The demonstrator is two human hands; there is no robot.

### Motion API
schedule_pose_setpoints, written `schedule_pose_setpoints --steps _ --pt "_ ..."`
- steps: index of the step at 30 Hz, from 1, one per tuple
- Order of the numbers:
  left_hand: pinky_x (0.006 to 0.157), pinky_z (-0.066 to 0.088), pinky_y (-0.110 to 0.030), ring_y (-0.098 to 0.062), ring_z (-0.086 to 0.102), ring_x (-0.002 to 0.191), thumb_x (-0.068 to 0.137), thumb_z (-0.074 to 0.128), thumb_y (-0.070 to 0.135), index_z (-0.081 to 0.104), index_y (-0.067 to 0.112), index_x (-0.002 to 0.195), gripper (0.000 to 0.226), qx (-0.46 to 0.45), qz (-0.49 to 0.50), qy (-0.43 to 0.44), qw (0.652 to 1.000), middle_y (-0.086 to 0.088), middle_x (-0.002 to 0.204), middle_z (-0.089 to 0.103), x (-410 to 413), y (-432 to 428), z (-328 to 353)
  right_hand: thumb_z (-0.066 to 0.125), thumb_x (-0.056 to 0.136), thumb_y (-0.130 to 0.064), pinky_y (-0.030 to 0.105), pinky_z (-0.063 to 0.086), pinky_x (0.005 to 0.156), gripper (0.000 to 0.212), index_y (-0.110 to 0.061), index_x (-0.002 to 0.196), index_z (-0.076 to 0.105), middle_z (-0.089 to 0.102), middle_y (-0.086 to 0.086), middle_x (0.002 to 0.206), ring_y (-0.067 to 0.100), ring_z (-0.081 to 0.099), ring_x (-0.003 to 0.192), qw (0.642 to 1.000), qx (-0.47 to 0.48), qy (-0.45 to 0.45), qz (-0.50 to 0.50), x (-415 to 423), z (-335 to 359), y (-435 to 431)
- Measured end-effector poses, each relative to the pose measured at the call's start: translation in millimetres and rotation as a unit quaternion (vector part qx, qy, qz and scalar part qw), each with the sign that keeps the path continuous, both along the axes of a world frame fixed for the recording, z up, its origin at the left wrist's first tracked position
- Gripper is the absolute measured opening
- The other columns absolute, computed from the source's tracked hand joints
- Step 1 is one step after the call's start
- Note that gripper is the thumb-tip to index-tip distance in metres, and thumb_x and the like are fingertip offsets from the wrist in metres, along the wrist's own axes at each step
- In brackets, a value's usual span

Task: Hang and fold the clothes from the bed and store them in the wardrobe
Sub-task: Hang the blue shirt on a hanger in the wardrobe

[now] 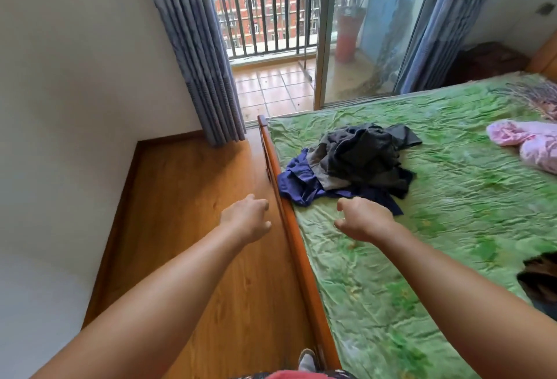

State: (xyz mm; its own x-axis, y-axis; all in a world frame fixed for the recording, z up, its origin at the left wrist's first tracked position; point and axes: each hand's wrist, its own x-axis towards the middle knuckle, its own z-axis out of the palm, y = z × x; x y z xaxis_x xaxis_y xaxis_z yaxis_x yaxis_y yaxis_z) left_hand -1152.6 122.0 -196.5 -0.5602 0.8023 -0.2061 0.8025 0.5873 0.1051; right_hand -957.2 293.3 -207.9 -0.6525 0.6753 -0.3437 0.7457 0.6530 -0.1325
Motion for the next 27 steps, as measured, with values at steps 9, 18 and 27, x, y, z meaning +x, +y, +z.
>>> schedule_pose_setpoints --steps 9,18,27 --pt "0.077 0.059 -0.040 -0.021 0.061 0.095 0.089 0.058 0.043 0.059 0.032 0.117 0.030 -0.061 -0.143 -0.022 0.988 0.003 0.112 0.054 -90 159 -39 0.050 0.086 -0.045 0.043 0.053 0.089 0.040 -0.029 0.123 0.055 0.060 0.004 0.125 0.029 0.060 0.114 0.995 -0.030 -0.024 -0.091 -56 -37 93" --pt "0.068 0.055 -0.038 -0.023 0.058 0.088 0.088 0.060 0.034 0.058 0.029 0.117 0.029 -0.104 -0.284 -0.039 0.952 0.001 0.107 0.049 -220 299 -107 0.048 0.090 -0.044 0.038 0.046 0.079 0.038 -0.030 0.125 0.053 0.059 0.003 0.122 0.030 0.060 0.112 0.969 -0.070 -0.045 -0.234 -155 -96 176" --pt "0.072 0.053 -0.042 -0.031 0.059 0.099 0.090 0.059 0.034 0.054 0.022 0.123 0.035 -0.204 -0.359 -0.074 0.908 -0.006 0.117 0.048 -278 368 -197 0.054 0.091 -0.035 0.038 0.048 0.083 0.025 -0.020 0.111 0.060 0.065 0.013 0.118 0.034 0.061 0.107 0.895 -0.173 0.027 -0.409 -218 -197 199"
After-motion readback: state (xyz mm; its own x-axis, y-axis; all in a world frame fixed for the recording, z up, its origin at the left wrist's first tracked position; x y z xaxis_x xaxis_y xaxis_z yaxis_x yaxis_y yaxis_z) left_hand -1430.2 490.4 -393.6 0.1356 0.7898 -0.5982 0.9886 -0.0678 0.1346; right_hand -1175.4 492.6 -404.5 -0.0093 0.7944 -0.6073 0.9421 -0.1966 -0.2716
